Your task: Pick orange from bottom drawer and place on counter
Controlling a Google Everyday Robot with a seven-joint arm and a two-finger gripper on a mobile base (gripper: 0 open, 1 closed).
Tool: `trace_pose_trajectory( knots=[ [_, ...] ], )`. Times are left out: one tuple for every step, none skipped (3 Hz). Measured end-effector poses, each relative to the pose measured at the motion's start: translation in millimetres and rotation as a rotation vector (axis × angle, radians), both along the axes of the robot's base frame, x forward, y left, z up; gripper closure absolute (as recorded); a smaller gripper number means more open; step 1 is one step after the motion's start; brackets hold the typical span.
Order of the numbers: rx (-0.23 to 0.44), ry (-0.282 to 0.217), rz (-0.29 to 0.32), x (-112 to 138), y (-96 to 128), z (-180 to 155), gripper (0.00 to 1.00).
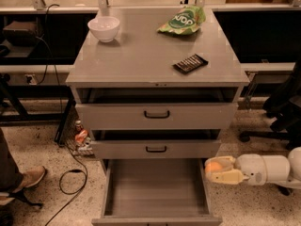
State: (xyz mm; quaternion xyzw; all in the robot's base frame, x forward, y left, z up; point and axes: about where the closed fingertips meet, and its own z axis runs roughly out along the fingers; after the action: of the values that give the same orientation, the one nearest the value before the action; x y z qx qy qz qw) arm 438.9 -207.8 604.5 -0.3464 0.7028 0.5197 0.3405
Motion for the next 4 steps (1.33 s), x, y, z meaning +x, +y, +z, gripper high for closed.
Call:
trace_pose_trajectory(
  knots=[
    [0.045, -0.187, -0.036, 5.5, -29.1, 70.6, 1.0],
    [0.022, -0.36, -0.079, 6.7, -49.2, 135.1, 1.0],
    [0.014, -0.406, -0.089, 7.2, -53.7, 152.2, 1.0],
    [0.014, -0.406, -0.089, 7.2, -53.6, 152.2, 1.0]
  ],
)
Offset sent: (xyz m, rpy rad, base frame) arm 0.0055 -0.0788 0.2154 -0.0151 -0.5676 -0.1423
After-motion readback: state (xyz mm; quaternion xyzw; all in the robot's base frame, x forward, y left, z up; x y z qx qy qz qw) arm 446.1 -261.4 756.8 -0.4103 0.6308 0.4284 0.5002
